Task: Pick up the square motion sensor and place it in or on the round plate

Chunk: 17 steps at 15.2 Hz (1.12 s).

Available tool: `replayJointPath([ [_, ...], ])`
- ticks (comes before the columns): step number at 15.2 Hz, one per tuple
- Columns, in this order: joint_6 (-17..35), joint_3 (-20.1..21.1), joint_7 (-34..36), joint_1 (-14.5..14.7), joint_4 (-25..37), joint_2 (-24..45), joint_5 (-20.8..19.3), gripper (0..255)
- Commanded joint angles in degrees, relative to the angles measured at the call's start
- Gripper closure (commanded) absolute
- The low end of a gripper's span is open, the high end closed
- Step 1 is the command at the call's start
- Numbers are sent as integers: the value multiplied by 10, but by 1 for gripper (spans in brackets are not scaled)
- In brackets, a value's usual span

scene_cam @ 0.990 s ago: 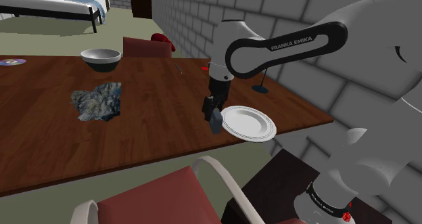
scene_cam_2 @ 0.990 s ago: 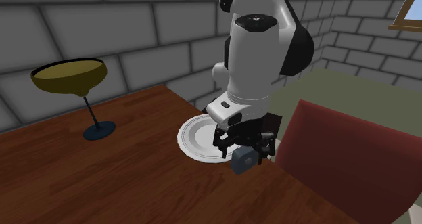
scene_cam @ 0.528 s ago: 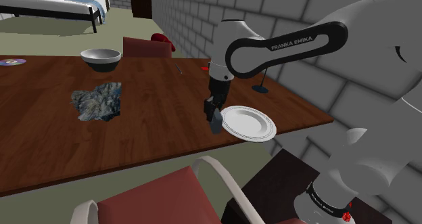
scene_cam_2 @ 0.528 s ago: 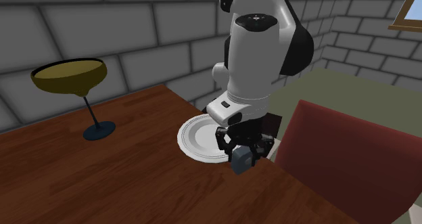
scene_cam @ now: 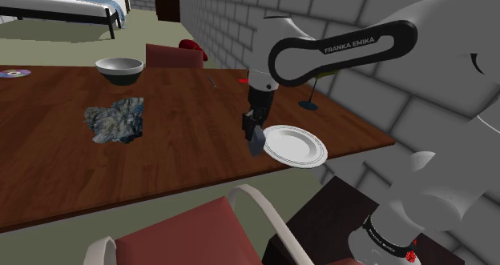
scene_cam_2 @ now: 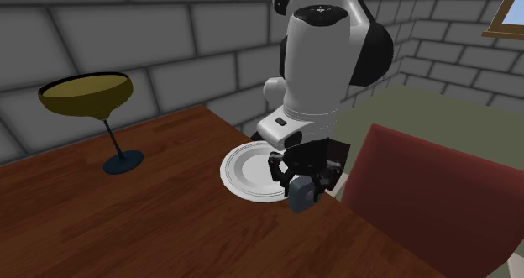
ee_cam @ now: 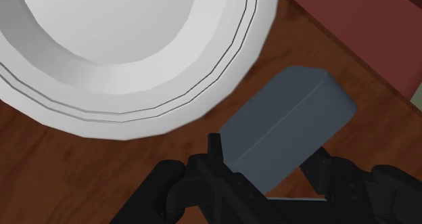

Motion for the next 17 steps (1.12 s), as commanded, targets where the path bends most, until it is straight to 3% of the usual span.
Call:
replayJointPath([
  [1, -17, -1, -1, -1, 13, -4, 0, 255],
  [13, -109, -6, 0, -2, 92, -17, -1, 255],
  [17, -119, -38, -49, -16, 34, -82, 2, 255],
])
